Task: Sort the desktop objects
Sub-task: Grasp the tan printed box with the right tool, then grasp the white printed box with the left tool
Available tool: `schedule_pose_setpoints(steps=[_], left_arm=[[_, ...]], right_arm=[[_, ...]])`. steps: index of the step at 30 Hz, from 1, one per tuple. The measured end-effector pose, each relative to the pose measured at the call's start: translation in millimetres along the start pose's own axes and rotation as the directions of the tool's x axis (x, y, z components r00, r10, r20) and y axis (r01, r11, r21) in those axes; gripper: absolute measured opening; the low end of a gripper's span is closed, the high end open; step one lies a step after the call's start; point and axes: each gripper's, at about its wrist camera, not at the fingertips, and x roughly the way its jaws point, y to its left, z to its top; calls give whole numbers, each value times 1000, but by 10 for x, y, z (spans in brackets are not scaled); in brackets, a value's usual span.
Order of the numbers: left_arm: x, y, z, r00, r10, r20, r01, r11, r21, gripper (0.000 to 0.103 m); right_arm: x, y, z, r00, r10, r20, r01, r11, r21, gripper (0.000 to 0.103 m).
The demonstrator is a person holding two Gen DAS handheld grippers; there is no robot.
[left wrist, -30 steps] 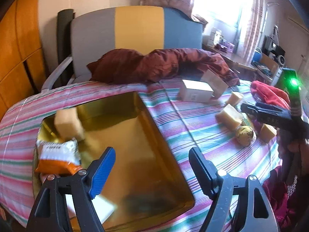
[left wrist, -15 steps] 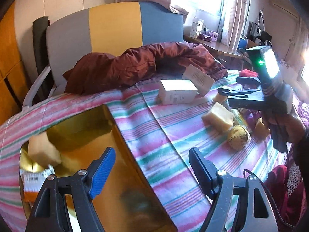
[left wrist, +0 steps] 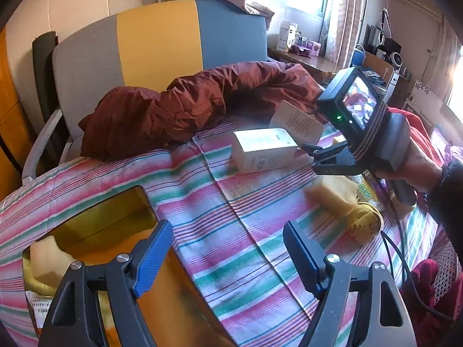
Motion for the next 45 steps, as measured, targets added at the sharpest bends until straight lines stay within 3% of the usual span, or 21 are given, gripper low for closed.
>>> schedule_pose_setpoints(steps=[3, 5, 7, 13, 20, 24, 30, 34, 41, 43, 45], left_arm=[[54, -8, 20, 1000, 1, -7, -1, 1000, 7, 80], [79, -20, 40, 1000, -2, -9, 2, 1000, 12, 80], [112, -33, 71, 1000, -2, -13, 2, 1000, 21, 80], [251, -103, 210, 1000, -6, -29, 8, 997, 73, 80], [512, -283, 526, 1000, -2, -28, 8, 972, 233, 85], [720, -494, 722, 1000, 1, -22, 9, 911, 412, 86], [1123, -622, 970, 997, -7, -79, 49, 834, 550, 86], [1334, -687, 1059, 994, 4, -110, 65, 788, 613, 86], [1665, -813, 1049, 983, 21, -181, 120, 673, 730, 86], [1744, -816, 1046, 980, 26, -198, 132, 660, 739, 86], [1814, -805, 1052, 975, 26, -220, 147, 666, 731, 86]], right_arm=[[83, 43, 20, 1000, -13, -4, 13, 1000, -28, 77], [134, 62, 34, 1000, -27, -3, 27, 999, -42, 70], [175, 60, 42, 1000, -18, -14, 17, 999, -39, 53], [163, -29, 19, 1000, 28, 0, -28, 999, 45, 51], [33, -257, -95, 992, 119, 33, -123, 969, 216, 50], [-70, -407, -190, 978, 195, 71, -207, 924, 320, 50], [-256, -510, -237, 950, 270, 157, -310, 874, 373, 50], [-313, -546, -222, 941, 286, 183, -335, 869, 364, 50], [-309, -620, -221, 933, 300, 198, -355, 856, 377, 50], [-323, -644, -222, 932, 299, 204, -357, 854, 378, 50], [-340, -669, -218, 930, 301, 211, -362, 848, 387, 50]])
